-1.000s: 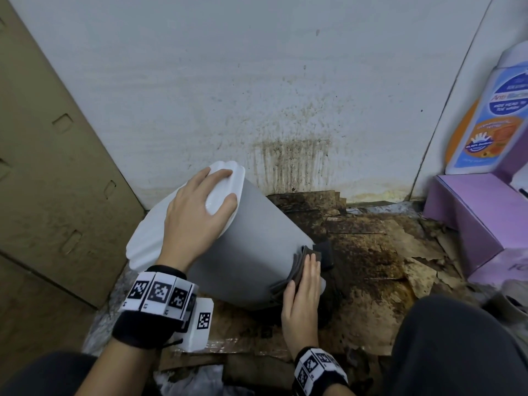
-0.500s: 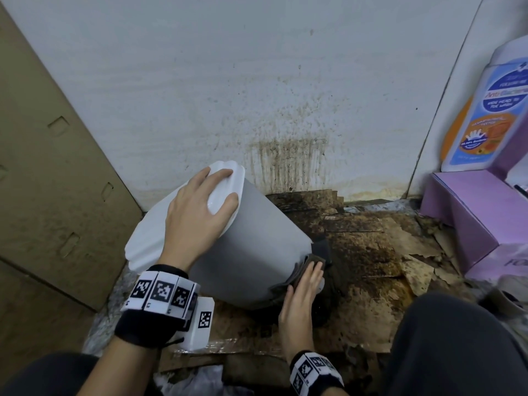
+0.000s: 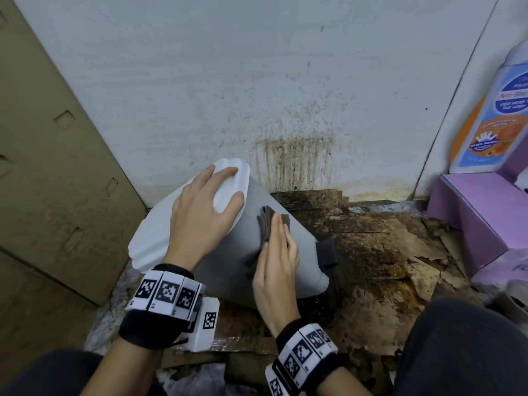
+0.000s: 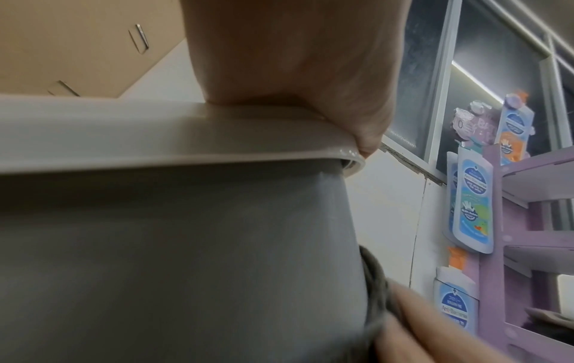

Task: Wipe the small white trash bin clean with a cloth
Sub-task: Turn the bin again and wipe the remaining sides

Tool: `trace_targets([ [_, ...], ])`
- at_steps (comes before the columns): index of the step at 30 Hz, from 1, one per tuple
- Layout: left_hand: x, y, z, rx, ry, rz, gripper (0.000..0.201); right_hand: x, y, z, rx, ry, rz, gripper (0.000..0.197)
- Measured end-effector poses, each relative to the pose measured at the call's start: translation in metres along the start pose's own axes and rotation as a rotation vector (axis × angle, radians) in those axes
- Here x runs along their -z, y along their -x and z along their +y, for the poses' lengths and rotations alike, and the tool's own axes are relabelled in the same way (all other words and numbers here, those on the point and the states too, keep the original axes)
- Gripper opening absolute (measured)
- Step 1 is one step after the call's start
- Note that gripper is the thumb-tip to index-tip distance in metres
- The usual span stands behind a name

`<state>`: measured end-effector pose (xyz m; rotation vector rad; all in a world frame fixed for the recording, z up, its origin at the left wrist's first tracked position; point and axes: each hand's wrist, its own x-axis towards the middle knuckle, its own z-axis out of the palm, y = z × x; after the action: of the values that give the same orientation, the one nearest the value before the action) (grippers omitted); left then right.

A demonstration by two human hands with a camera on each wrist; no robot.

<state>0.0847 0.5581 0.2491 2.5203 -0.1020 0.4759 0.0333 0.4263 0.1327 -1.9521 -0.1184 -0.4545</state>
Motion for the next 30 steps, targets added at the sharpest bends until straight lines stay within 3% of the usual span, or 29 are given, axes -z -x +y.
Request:
trace_targets([
  [4, 0.0, 0.004, 0.003, -0.01, -0.004, 0.003, 0.054, 0.013, -0.022, -0.022, 0.04, -0.11, -0.111, 0.056],
  [11, -0.004, 0.007, 0.015, -0.015, -0.04, -0.014, 0.056, 0.015, -0.049, -0.005, 0.097, -0.058, -0.065, 0.05],
  [13, -0.004, 0.006, 0.016, -0.016, -0.04, -0.02, 0.055, 0.015, -0.049, 0.016, 0.035, -0.073, -0.042, 0.052],
  [17, -0.003, 0.005, 0.015, 0.0, -0.024, -0.014, 0.058, 0.028, -0.043, 0.059, -0.277, -0.09, -0.036, 0.054],
  [20, -0.004, 0.006, 0.017, -0.007, -0.019, -0.008, 0.067, 0.034, -0.043, 0.075, -0.407, -0.088, -0.036, 0.065],
  [27, -0.006, 0.01, 0.024, 0.029, -0.02, 0.003, 0.074, 0.033, -0.056, 0.041, -0.488, -0.112, -0.066, 0.065],
  [30, -0.007, 0.011, 0.023, 0.017, -0.034, -0.004, 0.075, 0.025, -0.059, 0.002, -0.365, -0.135, -0.103, 0.076],
])
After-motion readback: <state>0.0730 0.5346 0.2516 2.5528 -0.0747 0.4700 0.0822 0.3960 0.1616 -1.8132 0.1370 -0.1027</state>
